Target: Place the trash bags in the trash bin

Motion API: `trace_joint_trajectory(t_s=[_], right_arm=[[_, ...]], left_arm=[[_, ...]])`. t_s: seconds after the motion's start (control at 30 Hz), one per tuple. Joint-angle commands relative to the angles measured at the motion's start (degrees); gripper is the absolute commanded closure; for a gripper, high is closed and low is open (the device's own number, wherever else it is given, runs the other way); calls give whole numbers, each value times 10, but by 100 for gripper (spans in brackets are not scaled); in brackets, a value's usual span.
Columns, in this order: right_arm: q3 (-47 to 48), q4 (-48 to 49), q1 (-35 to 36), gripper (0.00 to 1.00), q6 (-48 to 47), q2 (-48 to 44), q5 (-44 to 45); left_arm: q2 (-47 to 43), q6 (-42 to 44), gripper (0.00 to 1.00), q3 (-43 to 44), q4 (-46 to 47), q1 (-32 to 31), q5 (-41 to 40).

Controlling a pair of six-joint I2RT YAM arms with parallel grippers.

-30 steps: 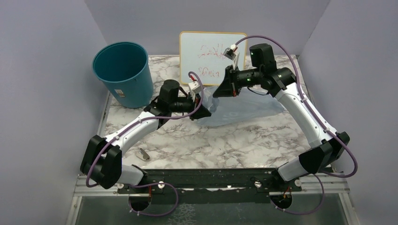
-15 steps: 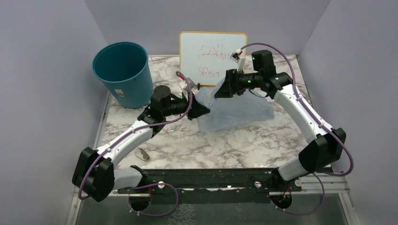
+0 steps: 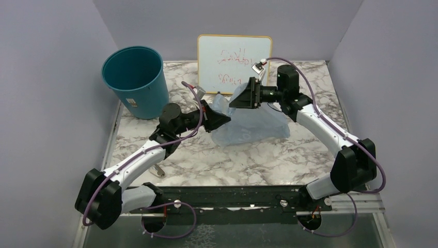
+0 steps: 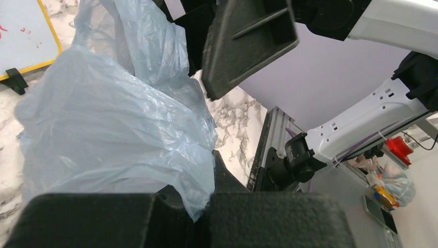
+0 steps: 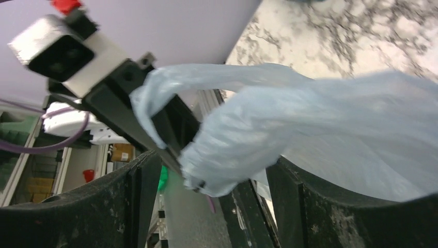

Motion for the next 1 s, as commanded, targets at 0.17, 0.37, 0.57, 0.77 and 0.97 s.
trace_joint_trajectory(t_s=[0.17, 0.37, 0.57, 0.77, 0.97], right_arm=[[-15, 121, 29, 33, 82, -38, -10], [-47, 156, 30, 53, 108, -35, 28], [-64, 213, 33, 52, 135, -38, 31], [-64, 152, 44, 35, 119, -28, 57], [-69, 171, 55, 44, 136, -19, 43]], left_arm=[[50, -36, 100, 3, 105, -33, -23], [34, -44, 100, -18, 128, -35, -68], [40, -60, 100, -32, 159, -36, -66], [35, -75, 100, -48, 195, -37, -64], [34, -83, 100, -61, 209, -40, -58]])
